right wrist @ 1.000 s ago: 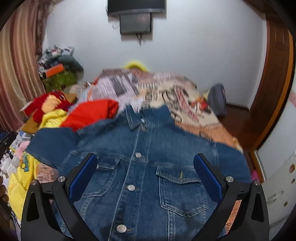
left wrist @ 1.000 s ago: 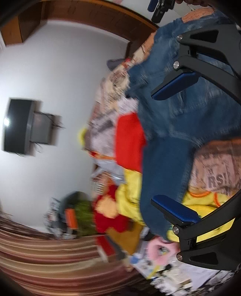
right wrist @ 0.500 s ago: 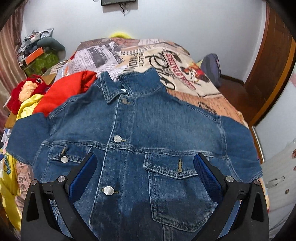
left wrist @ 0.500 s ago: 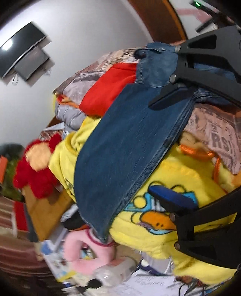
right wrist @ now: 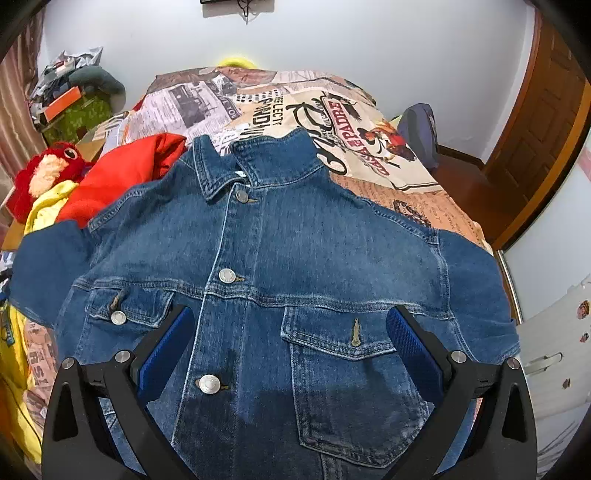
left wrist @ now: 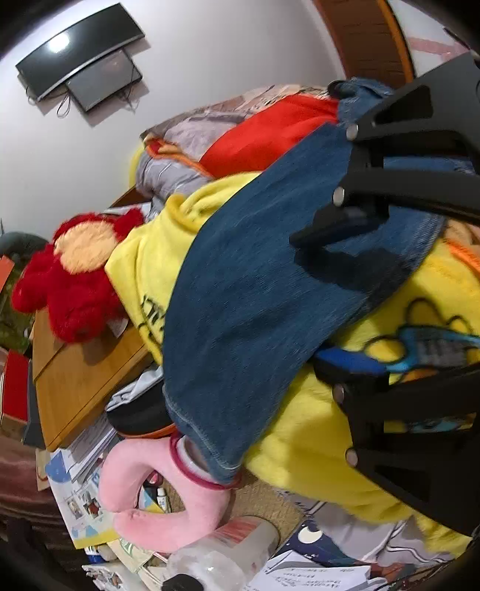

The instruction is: Fold large clothes

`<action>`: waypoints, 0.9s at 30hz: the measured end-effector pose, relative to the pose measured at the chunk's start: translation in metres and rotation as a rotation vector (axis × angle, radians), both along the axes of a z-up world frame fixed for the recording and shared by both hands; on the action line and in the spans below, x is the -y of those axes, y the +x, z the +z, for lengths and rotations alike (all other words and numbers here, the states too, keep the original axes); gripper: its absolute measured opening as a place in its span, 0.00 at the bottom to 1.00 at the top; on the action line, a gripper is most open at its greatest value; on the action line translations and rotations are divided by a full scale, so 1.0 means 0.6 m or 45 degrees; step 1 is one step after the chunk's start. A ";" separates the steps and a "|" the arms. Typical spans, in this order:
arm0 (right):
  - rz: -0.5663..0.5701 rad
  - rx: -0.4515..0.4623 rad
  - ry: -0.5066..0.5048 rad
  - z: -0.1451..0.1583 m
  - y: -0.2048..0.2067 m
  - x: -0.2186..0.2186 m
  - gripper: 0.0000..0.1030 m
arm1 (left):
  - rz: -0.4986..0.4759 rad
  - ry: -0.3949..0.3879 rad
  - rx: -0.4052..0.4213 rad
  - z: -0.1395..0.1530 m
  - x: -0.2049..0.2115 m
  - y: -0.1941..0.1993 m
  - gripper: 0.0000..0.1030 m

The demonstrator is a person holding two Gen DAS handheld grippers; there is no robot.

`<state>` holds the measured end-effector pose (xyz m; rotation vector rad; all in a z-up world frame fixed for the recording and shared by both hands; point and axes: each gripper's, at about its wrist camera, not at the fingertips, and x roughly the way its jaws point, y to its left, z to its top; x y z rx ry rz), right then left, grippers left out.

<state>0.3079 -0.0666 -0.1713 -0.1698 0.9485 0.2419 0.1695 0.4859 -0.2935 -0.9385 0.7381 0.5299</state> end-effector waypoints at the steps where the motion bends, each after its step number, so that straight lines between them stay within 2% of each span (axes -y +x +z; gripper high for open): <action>1: 0.000 0.002 0.006 0.003 0.000 0.002 1.00 | 0.010 0.018 -0.022 0.000 -0.003 0.005 0.37; 3: 0.001 0.006 0.015 0.007 -0.002 0.004 1.00 | 0.024 0.057 -0.061 0.005 -0.004 0.010 0.25; 6: 0.008 0.024 0.017 0.015 -0.005 0.008 1.00 | 0.030 0.138 -0.107 0.028 0.008 0.014 0.13; 8: 0.007 0.036 0.019 0.020 -0.007 0.013 1.00 | 0.018 0.212 -0.110 0.057 0.023 0.017 0.11; 11: 0.007 0.053 0.032 0.030 -0.006 0.026 1.00 | -0.024 0.335 -0.058 0.121 0.057 0.024 0.10; 14: 0.009 0.073 0.044 0.038 -0.004 0.037 1.00 | -0.107 0.482 0.036 0.204 0.110 0.043 0.09; 19: 0.018 0.109 0.064 0.048 0.002 0.058 1.00 | -0.251 0.668 0.155 0.305 0.218 0.093 0.08; 23: 0.032 0.125 0.081 0.049 0.007 0.081 1.00 | -0.391 0.720 0.256 0.353 0.311 0.135 0.08; 27: 0.037 0.127 0.094 0.046 0.006 0.103 1.00 | -0.543 0.742 0.309 0.368 0.418 0.187 0.08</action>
